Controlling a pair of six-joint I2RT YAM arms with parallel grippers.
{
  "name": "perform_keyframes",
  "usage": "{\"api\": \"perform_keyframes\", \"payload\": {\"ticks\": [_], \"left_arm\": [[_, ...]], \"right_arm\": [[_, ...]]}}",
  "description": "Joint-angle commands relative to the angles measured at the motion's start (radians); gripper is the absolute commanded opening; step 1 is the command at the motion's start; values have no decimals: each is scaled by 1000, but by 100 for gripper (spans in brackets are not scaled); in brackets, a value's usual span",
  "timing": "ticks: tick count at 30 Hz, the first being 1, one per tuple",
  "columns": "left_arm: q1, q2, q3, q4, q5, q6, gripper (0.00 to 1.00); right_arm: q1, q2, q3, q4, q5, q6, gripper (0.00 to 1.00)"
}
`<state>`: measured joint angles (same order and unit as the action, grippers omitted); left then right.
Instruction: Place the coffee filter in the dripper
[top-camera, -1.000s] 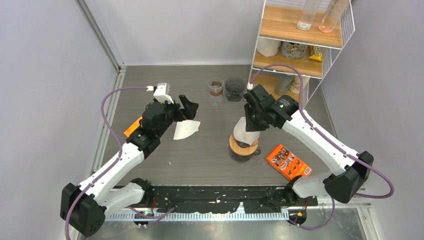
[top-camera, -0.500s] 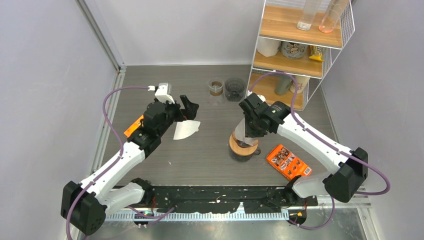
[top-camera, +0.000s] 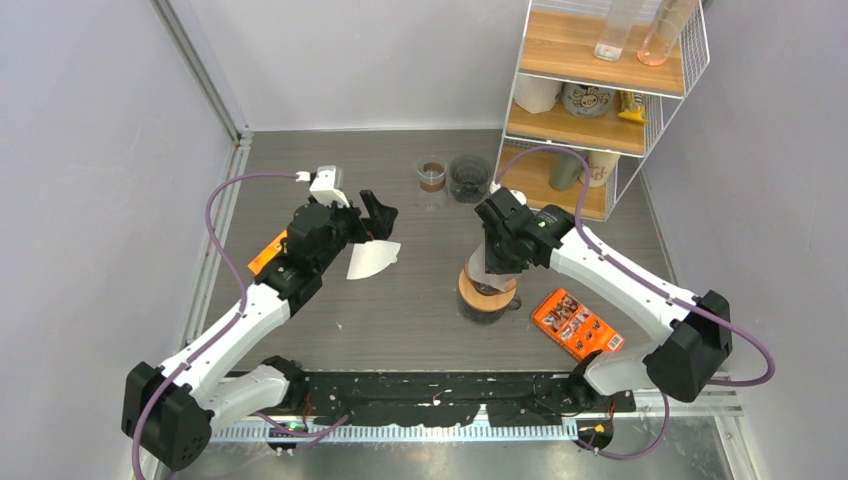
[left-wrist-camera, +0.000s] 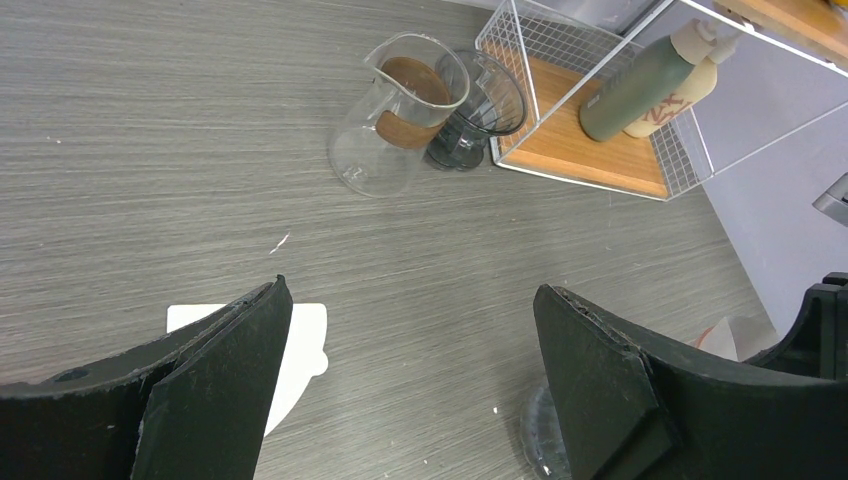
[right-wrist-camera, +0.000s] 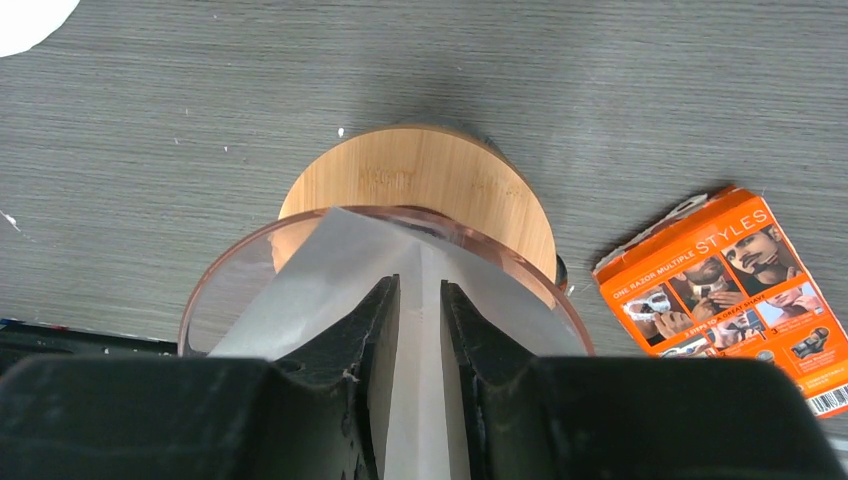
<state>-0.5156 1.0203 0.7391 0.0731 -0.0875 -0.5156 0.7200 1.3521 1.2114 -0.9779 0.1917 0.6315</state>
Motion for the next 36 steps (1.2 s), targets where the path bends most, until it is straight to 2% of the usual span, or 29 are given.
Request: {"api": "perform_keyframes", "payload": {"ticks": [1, 15, 23, 36], "left_arm": [[5, -6, 13, 44, -11, 13, 100], [5, -3, 13, 44, -14, 12, 100], [5, -2, 13, 45, -12, 11, 100], [5, -1, 13, 47, -4, 11, 100]], "right_arm": [[4, 22, 3, 40, -5, 7, 28], [-3, 32, -34, 47, 13, 2, 28], [-20, 11, -86, 122, -56, 0, 28], [-30, -9, -111, 142, -54, 7, 28]]}}
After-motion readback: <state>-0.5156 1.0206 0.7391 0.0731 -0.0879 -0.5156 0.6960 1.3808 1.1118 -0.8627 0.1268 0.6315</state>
